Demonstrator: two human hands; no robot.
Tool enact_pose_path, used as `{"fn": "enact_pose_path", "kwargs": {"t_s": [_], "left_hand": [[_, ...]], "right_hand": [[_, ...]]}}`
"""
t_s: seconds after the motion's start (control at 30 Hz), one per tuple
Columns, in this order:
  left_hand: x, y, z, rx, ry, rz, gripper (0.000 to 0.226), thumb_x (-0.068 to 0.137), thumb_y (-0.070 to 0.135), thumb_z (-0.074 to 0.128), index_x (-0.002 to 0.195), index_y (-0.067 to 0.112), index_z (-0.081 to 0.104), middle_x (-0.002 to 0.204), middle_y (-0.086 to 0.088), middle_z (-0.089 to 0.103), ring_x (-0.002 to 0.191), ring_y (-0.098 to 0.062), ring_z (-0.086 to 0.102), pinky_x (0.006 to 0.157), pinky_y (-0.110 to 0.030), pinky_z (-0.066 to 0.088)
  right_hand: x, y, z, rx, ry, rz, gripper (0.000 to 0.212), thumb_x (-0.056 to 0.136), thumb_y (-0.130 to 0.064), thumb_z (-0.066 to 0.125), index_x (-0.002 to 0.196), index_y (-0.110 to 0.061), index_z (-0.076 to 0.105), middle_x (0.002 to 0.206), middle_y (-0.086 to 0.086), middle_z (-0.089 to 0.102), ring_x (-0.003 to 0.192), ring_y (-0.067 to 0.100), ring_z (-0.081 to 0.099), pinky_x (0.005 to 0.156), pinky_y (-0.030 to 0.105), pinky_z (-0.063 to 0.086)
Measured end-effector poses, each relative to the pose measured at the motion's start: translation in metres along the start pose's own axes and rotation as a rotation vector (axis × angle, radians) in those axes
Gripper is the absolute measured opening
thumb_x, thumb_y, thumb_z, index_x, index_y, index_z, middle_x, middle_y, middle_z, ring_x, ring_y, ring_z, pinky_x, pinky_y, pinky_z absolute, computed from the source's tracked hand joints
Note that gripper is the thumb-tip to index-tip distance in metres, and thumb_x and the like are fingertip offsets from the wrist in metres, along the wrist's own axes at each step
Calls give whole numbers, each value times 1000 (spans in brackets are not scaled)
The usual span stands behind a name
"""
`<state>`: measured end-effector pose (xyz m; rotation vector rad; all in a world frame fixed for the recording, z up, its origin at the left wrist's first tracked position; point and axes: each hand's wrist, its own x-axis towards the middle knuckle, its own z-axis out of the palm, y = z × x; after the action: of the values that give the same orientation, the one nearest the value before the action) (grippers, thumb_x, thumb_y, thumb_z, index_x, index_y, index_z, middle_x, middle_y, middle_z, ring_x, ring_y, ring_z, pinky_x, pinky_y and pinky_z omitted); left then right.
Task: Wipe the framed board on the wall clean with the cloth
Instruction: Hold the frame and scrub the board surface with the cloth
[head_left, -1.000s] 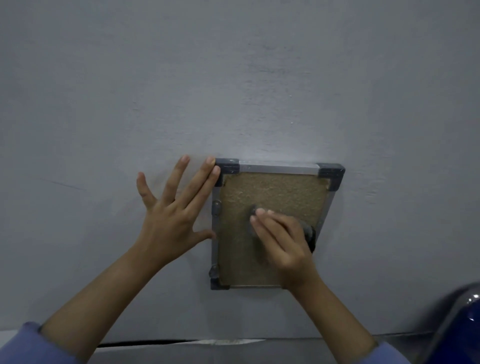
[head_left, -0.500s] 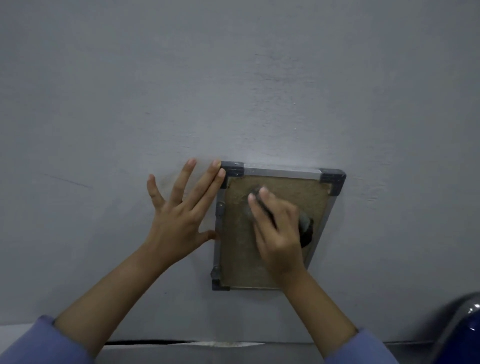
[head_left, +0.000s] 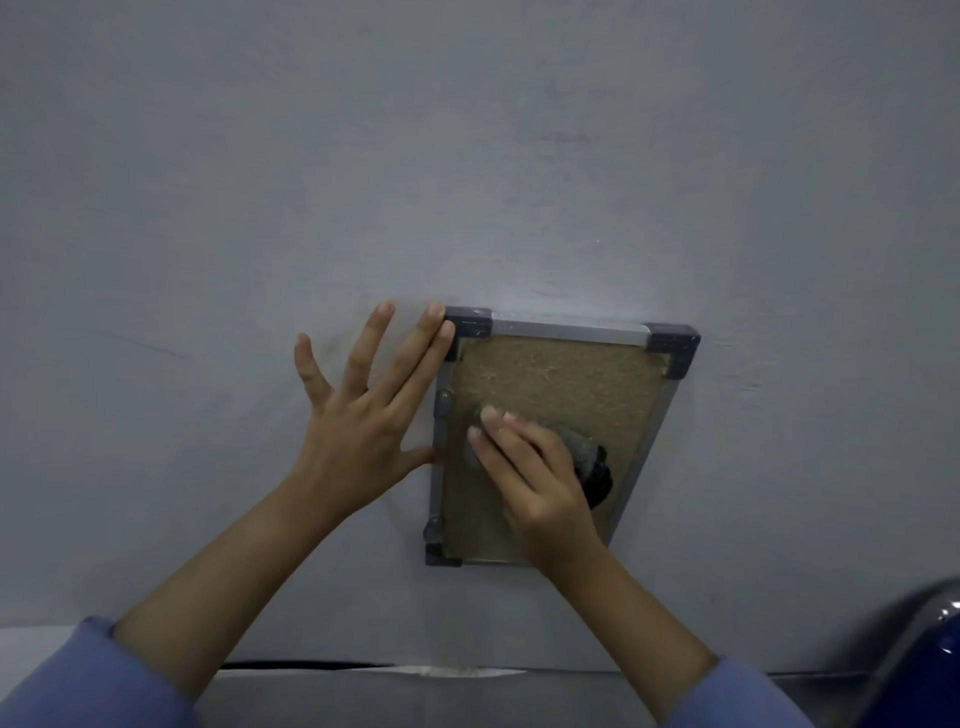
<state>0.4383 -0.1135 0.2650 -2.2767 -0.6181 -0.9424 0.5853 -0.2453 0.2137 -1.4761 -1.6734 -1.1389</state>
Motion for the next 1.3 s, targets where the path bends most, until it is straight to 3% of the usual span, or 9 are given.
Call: {"fn": "enact_pose_path", "kwargs": {"t_s": [0.13, 0.23, 0.33, 0.57, 0.7, 0.8, 0.97, 1.03, 1.3], "left_hand": [[-19, 2, 4, -23, 23, 12, 129, 58, 69, 72, 153, 18, 2, 161, -2, -6, 146, -29, -4, 102, -67, -6], [-46, 12, 15, -38, -1, 36, 133, 53, 71, 74, 153, 20, 2, 161, -2, -5, 147, -29, -4, 102, -69, -4], [-59, 24, 27, -20, -58, 42, 135, 52, 72, 74, 153, 19, 3, 161, 0, -5, 147, -29, -5, 104, -67, -7], [-58, 26, 43, 75, -55, 27, 131, 53, 63, 78, 153, 17, 6, 161, 2, -3, 147, -29, -1, 102, -69, -5], [-58, 26, 43, 69, -51, 30, 130, 55, 63, 77, 153, 17, 6, 161, 2, -3, 147, -28, 1, 101, -69, -3], [-59, 26, 42, 54, -45, 27, 130, 55, 63, 77, 153, 17, 5, 161, 2, -4, 147, -27, 1, 101, -69, -3], [-58, 26, 42, 43, -41, 35, 131, 55, 63, 77, 153, 18, 4, 161, 2, -4, 147, -28, 2, 101, -69, -3], [-59, 26, 42, 53, -50, 36, 131, 54, 64, 76, 153, 18, 4, 161, 2, -2, 146, -29, 6, 101, -69, -3], [-60, 27, 40, 54, -57, 27, 131, 55, 63, 76, 153, 17, 3, 161, 2, -7, 147, -27, 0, 101, -69, -3]], "right_hand": [[-24, -2, -17, 83, -153, -59, 24, 87, -2, 64, 109, 7, 67, 118, 21, 64, 103, 31, 64, 85, 38, 54], [0, 13, -30, 54, -1, -36, 23, 92, -2, 60, 114, 6, 64, 123, 22, 60, 113, 30, 55, 98, 36, 48], [30, 26, -27, -2, 70, -80, 24, 88, 1, 66, 112, 4, 66, 123, 24, 59, 111, 33, 58, 96, 39, 49], [-28, 14, 3, -1, -107, -163, 24, 92, -1, 57, 114, 0, 66, 126, 17, 59, 111, 29, 62, 96, 37, 48], [-54, 4, 2, 33, -235, -186, 20, 88, -2, 60, 105, 0, 71, 120, 16, 64, 103, 27, 66, 83, 37, 55], [-43, 1, -7, 78, -164, -159, 18, 88, 1, 63, 104, 4, 70, 116, 20, 65, 97, 30, 67, 79, 39, 54], [6, 15, -7, -43, 31, -80, 21, 90, -4, 63, 110, -5, 70, 120, 13, 65, 103, 23, 64, 94, 42, 43], [1, 17, 0, -53, 32, -109, 22, 90, -6, 64, 111, -7, 69, 123, 11, 63, 103, 22, 65, 88, 37, 45], [-108, -8, 25, 86, -296, -192, 26, 93, -3, 50, 104, -5, 73, 121, 10, 65, 98, 23, 65, 71, 31, 55]]}}
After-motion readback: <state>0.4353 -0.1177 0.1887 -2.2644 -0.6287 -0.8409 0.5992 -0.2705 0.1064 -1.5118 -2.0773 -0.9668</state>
